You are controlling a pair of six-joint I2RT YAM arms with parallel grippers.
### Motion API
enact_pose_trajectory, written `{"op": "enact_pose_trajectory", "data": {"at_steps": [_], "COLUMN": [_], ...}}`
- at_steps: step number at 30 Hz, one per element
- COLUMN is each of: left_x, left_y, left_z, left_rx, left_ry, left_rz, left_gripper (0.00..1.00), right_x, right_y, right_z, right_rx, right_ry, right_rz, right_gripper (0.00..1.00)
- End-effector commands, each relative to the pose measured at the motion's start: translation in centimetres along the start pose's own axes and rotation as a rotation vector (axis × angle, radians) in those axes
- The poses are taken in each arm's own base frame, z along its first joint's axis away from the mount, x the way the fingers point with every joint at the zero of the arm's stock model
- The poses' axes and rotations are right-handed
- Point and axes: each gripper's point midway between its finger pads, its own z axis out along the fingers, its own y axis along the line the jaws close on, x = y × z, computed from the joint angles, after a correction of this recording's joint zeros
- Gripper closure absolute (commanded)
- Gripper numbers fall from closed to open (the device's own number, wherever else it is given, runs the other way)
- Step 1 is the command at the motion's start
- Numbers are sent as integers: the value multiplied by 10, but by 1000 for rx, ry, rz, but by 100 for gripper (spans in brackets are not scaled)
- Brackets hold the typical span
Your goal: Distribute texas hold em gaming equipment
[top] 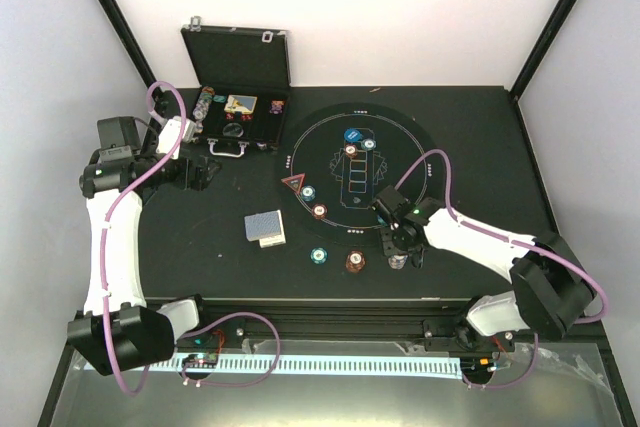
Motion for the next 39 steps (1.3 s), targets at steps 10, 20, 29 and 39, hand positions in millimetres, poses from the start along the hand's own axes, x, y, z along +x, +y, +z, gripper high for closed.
{"op": "enact_pose_trajectory", "data": {"at_steps": [10, 20, 29, 39], "left_x": [-8, -9, -7, -5], "left_y": [1, 1, 1, 2], "left_z": [-4, -4, -4, -2], "left_rx": [-4, -3, -7, -6], "left_ry": [-22, -26, -21, -16], "left_rz": [11, 8, 10, 1], "left_gripper": [1, 1, 1, 1], "right_x": [4, -8, -4, 22], "right_y": [1, 2, -1, -1], "right_z": [0, -20, -17, -18], "right_rx": [1, -6, 15, -20], "right_ry": [-1, -41, -15, 28], "right_rz": [14, 15, 22, 60], "right_gripper": [53, 64, 16, 17]}}
